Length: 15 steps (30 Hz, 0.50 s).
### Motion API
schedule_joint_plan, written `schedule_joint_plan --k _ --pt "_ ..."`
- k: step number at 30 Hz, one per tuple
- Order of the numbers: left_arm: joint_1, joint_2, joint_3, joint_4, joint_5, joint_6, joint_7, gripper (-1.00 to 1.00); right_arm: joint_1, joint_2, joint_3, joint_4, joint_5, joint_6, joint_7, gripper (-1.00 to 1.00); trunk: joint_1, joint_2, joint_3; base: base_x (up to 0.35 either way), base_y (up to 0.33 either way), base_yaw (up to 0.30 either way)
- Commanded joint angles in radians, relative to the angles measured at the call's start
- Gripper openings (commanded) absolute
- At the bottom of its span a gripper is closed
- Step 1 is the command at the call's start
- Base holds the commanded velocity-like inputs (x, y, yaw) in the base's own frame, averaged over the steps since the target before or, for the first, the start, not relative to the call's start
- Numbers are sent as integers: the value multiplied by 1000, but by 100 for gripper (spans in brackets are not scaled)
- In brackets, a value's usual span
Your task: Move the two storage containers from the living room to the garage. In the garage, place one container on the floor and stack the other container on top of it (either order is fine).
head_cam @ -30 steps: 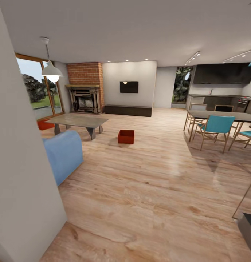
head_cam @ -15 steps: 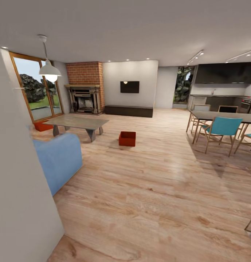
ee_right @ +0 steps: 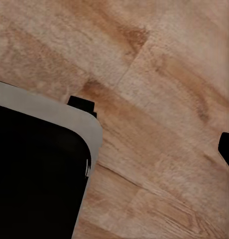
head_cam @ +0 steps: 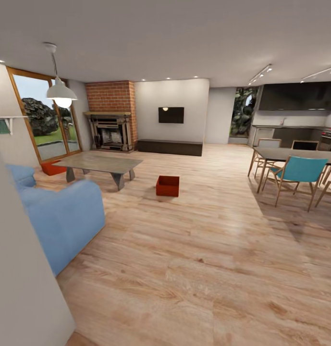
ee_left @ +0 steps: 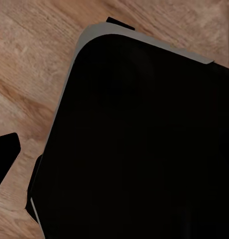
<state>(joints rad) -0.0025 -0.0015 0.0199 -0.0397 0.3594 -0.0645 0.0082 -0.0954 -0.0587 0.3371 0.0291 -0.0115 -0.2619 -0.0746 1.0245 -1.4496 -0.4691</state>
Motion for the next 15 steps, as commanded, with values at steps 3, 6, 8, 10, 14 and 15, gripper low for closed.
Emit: schedule_joint_plan --k 3,6,8,10,14,15 --pt "0 0 2 0 3 -2 1 100 -1 -1 7 3 -1 -5 -4 100 1 0 -1 303 -127 0" --pt "0 0 2 0 3 -2 1 100 -1 0 7 3 -1 -5 -4 100 1 0 -1 299 -142 0" --pt "0 0 2 0 4 -1 1 100 -1 -1 7 3 -1 -5 -4 100 1 0 -1 300 -144 0" --pt "0 0 2 0 4 0 1 100 -1 0 7 3 -1 -5 -4 100 1 0 -1 302 -144 0" --pt "0 0 2 0 4 4 1 100 -1 -1 7 3 -1 -5 -3 100 1 0 -1 303 -144 0" --pt "0 0 2 0 4 5 1 100 -1 -1 7 3 -1 -4 -2 100 1 0 -1 305 -140 0"
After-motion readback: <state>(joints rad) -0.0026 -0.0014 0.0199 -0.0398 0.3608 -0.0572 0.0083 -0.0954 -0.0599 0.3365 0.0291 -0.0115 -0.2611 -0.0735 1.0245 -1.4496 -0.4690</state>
